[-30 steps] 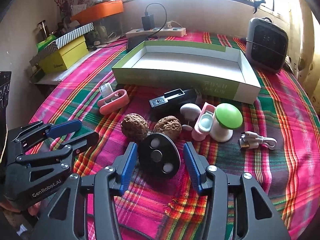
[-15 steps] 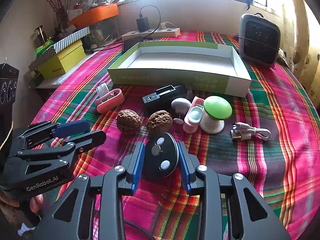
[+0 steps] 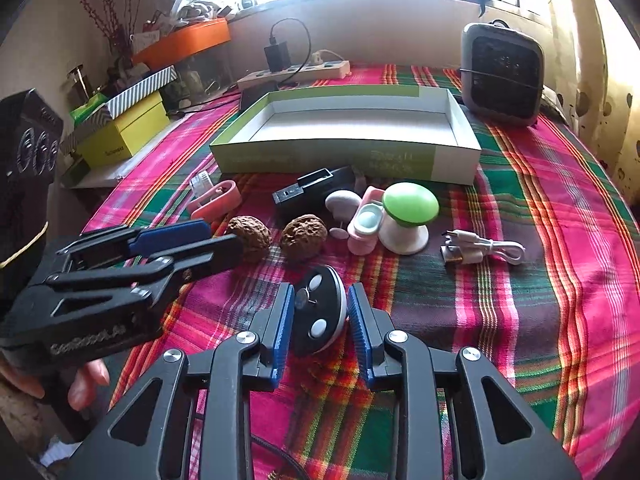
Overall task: Organize objects
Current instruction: 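Grasp a walnut with the left gripper while right holds the black disc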
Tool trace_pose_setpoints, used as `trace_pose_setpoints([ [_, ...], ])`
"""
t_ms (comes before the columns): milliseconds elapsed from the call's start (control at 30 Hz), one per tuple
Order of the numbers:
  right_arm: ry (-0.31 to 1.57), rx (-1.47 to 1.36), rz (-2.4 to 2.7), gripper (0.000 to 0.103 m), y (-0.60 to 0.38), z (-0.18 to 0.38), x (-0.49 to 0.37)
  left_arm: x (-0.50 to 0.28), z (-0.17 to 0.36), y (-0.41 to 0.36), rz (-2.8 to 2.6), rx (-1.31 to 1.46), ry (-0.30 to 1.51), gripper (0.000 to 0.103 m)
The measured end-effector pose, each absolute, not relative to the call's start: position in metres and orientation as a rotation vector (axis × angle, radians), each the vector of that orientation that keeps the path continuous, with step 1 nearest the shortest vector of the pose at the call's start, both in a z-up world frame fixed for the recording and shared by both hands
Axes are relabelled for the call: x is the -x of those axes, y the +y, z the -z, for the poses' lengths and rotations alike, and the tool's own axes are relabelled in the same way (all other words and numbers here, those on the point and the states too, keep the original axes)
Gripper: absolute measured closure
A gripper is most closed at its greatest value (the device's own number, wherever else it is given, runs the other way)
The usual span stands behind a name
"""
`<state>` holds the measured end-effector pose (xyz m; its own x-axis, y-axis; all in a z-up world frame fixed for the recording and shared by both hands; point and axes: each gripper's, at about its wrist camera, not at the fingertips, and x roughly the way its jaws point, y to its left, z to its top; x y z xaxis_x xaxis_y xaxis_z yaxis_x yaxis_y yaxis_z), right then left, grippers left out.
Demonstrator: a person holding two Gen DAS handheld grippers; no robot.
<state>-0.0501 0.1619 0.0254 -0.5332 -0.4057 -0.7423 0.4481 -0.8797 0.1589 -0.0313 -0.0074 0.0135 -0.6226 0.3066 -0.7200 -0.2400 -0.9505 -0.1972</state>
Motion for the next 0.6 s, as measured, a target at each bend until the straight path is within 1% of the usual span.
trace_pose_setpoints([
  [467,0.06,-1.141,2.383,0.074,0.164,-0.025,0.053,0.044,-0.007,0.001,-2.574,1.216,-0.055,0.063],
  [567,0.057,-1.141,2.381,0.074,0.164,-0.025,0.053,0.046,-0.007,0.002,-2.568,1.214,-0.063,0.068],
  [600,0.056,-1.141,2.381,0.074,0.164,-0.025,0.054,0.047,-0.006,0.002,-2.566,1.216,-0.06,0.072],
])
